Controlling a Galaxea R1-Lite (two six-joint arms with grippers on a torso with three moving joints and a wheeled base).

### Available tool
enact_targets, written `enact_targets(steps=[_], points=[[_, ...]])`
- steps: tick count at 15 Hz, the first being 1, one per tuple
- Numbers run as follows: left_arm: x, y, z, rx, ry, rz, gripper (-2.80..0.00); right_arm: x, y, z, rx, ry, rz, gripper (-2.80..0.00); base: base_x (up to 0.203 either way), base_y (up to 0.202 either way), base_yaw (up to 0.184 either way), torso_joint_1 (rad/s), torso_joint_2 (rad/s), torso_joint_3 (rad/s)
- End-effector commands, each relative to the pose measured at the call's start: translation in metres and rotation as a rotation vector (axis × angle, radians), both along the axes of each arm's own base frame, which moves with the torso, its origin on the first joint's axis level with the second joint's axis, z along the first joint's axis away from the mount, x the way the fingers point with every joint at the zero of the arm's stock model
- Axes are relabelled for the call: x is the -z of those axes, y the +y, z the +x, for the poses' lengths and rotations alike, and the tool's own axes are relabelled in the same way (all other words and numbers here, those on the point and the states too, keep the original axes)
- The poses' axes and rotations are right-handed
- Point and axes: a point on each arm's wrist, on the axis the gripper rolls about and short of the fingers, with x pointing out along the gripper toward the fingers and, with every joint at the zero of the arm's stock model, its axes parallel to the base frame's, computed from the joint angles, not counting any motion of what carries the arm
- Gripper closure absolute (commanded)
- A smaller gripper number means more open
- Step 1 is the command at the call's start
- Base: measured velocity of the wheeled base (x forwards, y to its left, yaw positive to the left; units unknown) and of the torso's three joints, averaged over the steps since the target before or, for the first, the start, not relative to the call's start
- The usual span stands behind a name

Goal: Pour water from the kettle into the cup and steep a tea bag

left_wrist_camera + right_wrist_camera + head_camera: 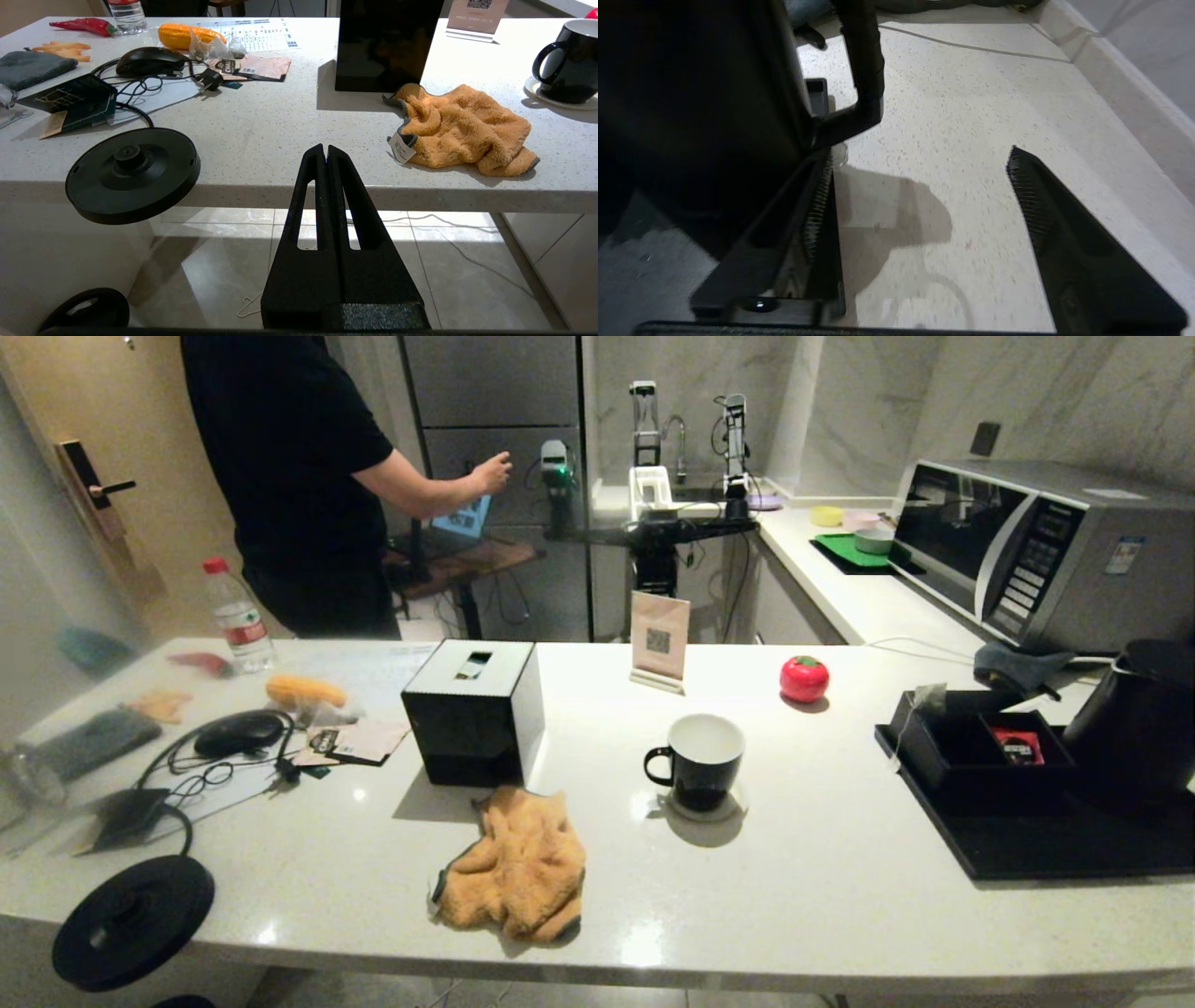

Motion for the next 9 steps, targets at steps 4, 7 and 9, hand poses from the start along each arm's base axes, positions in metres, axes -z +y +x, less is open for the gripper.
enact_targets(steps=[4,7,9], points=[[0.000,0.000,0.000,0.000,0.001,-0.001,0.00,0.014,-0.007,0.016,-0.027,-0.002,0.017,-2.80,0.000,0.000,0.000,0.000,0.00,0.000],[0.000,0.000,0.000,0.000,0.001,-0.001,0.00,0.014,-0.005,0.020,-0.035,-0.007,0.036,-2.80,0.000,0.000,0.000,0.000,0.00,0.000],[0.000,0.000,0.000,0.000,0.001,-0.001,0.00,0.014,-0.001,0.026,-0.047,-0.009,0.039,-2.80,0.000,0.000,0.000,0.000,0.00,0.000]])
